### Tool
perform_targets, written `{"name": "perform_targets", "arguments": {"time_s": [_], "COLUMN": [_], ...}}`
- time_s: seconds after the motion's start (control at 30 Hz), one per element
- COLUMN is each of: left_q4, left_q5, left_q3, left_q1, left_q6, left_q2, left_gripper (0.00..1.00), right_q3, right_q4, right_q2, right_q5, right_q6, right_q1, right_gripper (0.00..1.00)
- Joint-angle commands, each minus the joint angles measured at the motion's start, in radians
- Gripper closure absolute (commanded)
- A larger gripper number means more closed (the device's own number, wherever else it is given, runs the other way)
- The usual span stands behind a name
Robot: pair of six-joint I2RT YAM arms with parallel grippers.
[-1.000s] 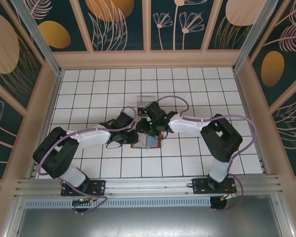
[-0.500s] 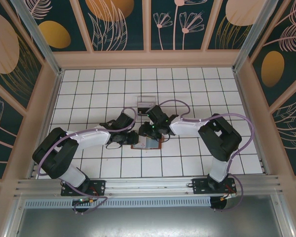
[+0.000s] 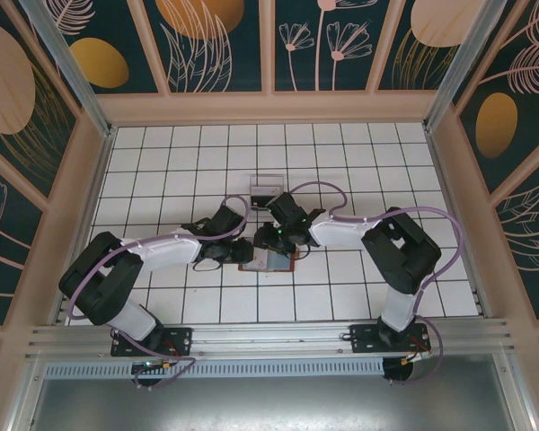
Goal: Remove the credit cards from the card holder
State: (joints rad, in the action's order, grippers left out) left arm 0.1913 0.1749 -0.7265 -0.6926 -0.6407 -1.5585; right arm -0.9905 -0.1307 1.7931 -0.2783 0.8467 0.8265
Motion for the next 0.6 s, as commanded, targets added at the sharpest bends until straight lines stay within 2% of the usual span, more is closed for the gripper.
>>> {"name": "perform_targets", "arguments": {"time_s": [0.0,0.37,0.57], "left_q4": [0.045,0.04,0.043], "left_q5": [-0.03,-0.032,-0.038], "left_q3": [0.008,0.013,0.013], "left_q1": [0.0,0.001,0.001], "left_q6": [-0.018,-0.016,-0.017], "left_q2": [0.008,-0.006,-0.021], "left_gripper": [0.64,0.65,0.68], "right_q3": [-0.007,-0.049,-0.042], "right_q4": [-0.154,-0.217,-0.207], "right_q2": [-0.009,-0.024,-0.044], "right_q5": [0.061,0.106,0.089], "right_q6": [-0.031,-0.046,-0.038], "right_q1": [0.017,0.025,0.027], "right_gripper": [0.59,0.59,0.6]}}
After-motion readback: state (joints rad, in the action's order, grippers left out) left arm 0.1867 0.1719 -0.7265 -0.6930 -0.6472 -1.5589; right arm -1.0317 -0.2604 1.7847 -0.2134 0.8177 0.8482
